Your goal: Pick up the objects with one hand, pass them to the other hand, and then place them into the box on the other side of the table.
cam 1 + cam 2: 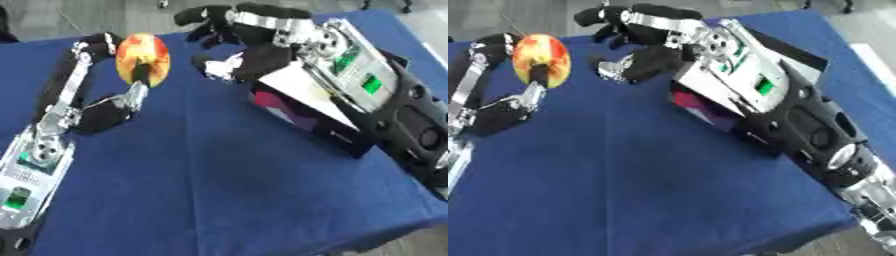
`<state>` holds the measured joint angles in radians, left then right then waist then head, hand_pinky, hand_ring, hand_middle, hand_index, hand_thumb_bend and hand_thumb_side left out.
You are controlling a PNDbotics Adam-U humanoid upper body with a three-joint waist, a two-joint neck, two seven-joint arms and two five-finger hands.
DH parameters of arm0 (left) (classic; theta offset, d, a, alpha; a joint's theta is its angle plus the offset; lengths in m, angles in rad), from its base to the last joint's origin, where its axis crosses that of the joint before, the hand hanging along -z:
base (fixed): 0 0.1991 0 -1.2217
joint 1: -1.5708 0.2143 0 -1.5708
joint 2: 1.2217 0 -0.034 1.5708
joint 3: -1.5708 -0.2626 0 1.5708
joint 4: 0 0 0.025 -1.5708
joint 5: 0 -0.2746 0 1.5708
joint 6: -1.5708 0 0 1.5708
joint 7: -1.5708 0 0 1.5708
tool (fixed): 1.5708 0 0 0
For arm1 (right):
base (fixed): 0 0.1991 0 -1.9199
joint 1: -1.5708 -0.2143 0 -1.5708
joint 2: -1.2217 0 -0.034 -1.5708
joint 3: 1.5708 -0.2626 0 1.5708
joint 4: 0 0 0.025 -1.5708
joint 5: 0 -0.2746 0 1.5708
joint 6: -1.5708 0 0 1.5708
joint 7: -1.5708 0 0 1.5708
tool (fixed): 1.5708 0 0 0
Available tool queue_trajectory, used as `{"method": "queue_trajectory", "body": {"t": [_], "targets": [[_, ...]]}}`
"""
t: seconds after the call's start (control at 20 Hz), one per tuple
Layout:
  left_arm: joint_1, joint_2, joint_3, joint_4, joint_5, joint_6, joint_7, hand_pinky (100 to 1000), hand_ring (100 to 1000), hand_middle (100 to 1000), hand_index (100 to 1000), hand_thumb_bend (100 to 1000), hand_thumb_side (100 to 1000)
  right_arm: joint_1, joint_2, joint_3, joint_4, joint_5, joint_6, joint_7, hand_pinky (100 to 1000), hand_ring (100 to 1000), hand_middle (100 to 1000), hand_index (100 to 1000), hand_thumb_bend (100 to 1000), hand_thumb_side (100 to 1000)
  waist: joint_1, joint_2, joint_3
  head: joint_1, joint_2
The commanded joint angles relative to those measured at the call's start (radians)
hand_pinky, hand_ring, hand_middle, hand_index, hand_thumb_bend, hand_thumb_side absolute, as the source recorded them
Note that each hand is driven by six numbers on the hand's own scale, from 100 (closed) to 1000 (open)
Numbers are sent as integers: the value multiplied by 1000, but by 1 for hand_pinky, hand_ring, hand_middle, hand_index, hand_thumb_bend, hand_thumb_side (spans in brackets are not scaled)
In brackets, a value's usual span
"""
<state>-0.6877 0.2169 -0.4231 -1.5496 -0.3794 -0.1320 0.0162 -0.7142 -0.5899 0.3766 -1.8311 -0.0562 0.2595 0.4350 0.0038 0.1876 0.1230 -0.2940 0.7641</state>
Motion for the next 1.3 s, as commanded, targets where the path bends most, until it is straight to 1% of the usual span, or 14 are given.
{"method": "queue_trajectory", "body": {"t": [0.05,0.25,0.45,0.65,0.9,1.0,1.3], "targets": [[-24,-3,-1,-25,-36,-24,8,786,646,618,565,100,364,-23,-3,0,-11,-3,8,16,928,953,1000,1000,100,469,-10,-19,1,-4,6],[-25,-9,-4,-18,-72,-38,16,786,645,617,565,100,365,-26,2,8,-14,-17,20,33,928,954,1000,1000,100,521,-10,-18,3,-4,5],[-26,-17,-7,-10,-80,-42,21,786,645,617,565,100,369,-26,5,12,-20,-32,30,47,929,956,1000,1000,100,556,-11,-17,3,-3,4],[-27,-24,-9,-1,-83,-42,24,786,645,616,564,100,358,-25,8,14,-25,-48,26,63,928,957,1000,1000,100,592,-11,-17,4,-3,1],[-33,-37,-12,3,-82,-43,26,786,644,615,564,100,362,-25,12,15,-22,-49,19,73,929,958,1000,1000,100,607,-11,-15,6,-3,3],[-37,-48,-14,10,-82,-41,24,786,644,615,564,100,361,-27,12,17,-17,-45,16,78,929,964,1000,1000,100,610,-8,-13,9,0,1],[-43,-69,-18,24,-84,-45,26,786,642,614,563,100,371,-24,8,18,-15,-39,10,86,929,965,1000,1000,100,584,-2,-9,13,1,-1]]}}
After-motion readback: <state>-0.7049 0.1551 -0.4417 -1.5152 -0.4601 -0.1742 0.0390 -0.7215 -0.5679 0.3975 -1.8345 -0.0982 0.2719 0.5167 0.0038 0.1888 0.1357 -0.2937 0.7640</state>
